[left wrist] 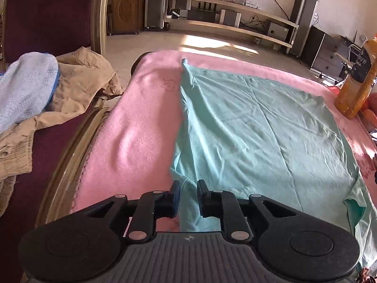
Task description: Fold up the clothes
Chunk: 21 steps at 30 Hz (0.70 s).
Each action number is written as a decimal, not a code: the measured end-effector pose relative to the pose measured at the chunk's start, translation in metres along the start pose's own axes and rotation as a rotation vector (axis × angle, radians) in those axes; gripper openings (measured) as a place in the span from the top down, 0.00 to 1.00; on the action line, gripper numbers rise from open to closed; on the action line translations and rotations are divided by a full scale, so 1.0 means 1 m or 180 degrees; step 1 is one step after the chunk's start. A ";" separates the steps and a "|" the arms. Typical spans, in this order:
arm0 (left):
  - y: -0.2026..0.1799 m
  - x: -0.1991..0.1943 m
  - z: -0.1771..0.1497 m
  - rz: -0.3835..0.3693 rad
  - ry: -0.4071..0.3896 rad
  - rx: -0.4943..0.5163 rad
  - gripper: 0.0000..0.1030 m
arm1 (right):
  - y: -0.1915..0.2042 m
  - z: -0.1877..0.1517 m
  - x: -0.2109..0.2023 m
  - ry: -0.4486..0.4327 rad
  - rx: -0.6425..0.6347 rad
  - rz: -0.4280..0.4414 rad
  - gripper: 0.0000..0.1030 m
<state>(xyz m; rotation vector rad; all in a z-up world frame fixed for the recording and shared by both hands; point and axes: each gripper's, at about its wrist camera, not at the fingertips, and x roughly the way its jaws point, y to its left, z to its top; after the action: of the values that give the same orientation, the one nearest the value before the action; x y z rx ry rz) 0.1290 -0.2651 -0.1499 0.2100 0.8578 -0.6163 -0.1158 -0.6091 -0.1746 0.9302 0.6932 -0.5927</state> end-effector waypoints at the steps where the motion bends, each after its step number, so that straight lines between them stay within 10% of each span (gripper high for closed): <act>1: -0.003 -0.004 -0.003 0.0114 0.0043 0.0034 0.81 | 0.000 -0.003 -0.004 0.0054 0.0039 0.0075 0.88; 6: -0.009 -0.040 -0.032 0.0328 0.0146 0.0201 0.81 | 0.007 -0.027 -0.041 0.0149 -0.0031 0.0388 0.80; 11: -0.012 -0.059 -0.065 -0.0029 0.0285 0.0239 0.81 | 0.001 -0.058 -0.071 0.0326 0.0102 0.0894 0.65; 21: -0.068 -0.069 -0.115 -0.0633 0.0512 0.0909 0.82 | 0.023 -0.127 -0.053 0.0759 -0.0625 0.0497 0.78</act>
<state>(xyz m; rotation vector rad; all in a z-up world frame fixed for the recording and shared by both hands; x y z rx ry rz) -0.0189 -0.2441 -0.1675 0.4410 0.9508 -0.9182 -0.1679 -0.4796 -0.1756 0.8691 0.8668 -0.2718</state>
